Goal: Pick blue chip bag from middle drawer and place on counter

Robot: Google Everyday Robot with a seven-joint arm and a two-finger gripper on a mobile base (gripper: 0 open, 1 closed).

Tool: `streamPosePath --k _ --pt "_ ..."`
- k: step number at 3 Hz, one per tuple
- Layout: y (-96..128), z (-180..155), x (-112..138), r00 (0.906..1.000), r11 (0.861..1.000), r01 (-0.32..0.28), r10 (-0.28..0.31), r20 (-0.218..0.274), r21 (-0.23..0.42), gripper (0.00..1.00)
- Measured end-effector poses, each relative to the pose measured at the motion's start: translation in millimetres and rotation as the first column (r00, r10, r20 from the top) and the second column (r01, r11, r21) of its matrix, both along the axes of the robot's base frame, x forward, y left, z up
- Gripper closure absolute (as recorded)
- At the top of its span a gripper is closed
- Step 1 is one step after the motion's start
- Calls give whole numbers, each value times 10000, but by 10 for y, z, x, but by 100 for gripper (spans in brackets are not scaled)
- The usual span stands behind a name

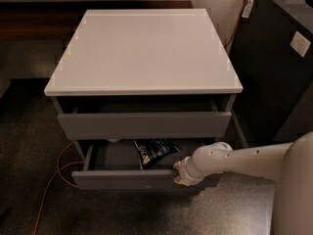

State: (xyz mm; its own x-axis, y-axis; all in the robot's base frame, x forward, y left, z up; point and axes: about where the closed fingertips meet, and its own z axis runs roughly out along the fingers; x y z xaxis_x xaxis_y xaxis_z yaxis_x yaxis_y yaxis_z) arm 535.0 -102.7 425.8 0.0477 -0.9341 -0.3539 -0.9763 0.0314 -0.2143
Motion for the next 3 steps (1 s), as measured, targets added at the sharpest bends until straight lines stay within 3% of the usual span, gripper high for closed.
streamPosePath --k 3 --pt "-1 0 -1 10000 10000 -3 3 -1 0 100"
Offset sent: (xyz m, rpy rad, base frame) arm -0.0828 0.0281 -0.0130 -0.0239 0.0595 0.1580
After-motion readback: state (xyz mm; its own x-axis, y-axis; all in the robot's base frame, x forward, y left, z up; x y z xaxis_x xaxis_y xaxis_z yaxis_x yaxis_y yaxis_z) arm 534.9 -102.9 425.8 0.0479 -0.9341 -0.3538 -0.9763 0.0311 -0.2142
